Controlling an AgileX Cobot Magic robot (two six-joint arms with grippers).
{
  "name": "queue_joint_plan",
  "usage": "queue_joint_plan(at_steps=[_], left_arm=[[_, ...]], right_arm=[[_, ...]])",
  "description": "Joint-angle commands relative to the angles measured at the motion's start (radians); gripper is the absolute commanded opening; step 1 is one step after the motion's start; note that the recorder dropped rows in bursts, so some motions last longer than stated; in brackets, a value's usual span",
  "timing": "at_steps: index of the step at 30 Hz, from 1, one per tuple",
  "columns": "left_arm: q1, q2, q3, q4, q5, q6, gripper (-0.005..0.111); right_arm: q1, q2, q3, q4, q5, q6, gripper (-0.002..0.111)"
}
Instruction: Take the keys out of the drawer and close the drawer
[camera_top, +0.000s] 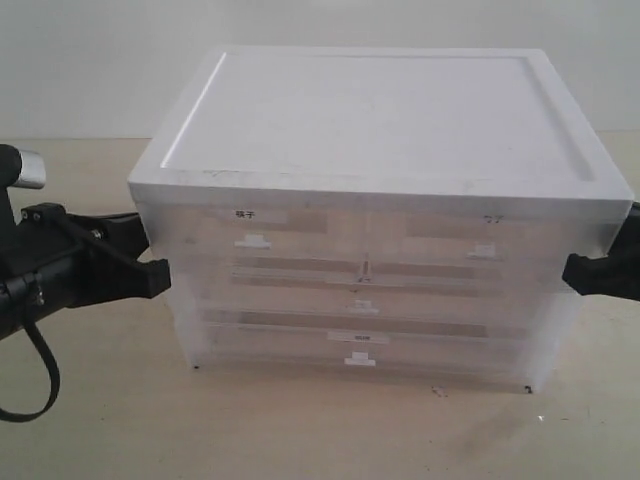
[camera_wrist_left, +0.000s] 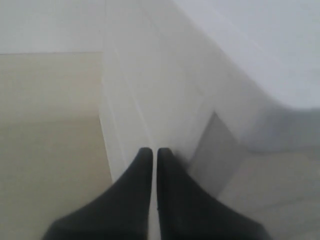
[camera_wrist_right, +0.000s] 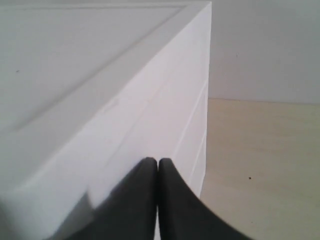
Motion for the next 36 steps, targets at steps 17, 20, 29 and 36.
queue_joint_plan(at_steps=[17,20,29,36], left_arm=[[-0.01,0.006,0.058,0.18,-0.086,-0.12,0.004],[-0.01,0.006,0.067,0.18,-0.094,-0.12,0.004],[-0.01,0.003,0.145,0.101,-0.203,-0.056,0.004],[-0.008,0.001,0.152,-0.191,-0.221,0.153,0.004]], right_arm=[[0.009,0.111,-0.092,-0.236,-0.154,0.042,0.0],[0.009,0.111,-0.106,-0.296,-0.146,0.094,0.0],[0.009,0.111,-0.106,-0.313,-0.15,0.096,0.0],[0.009,0.111,-0.106,-0.272,-0.042,0.081,0.0]])
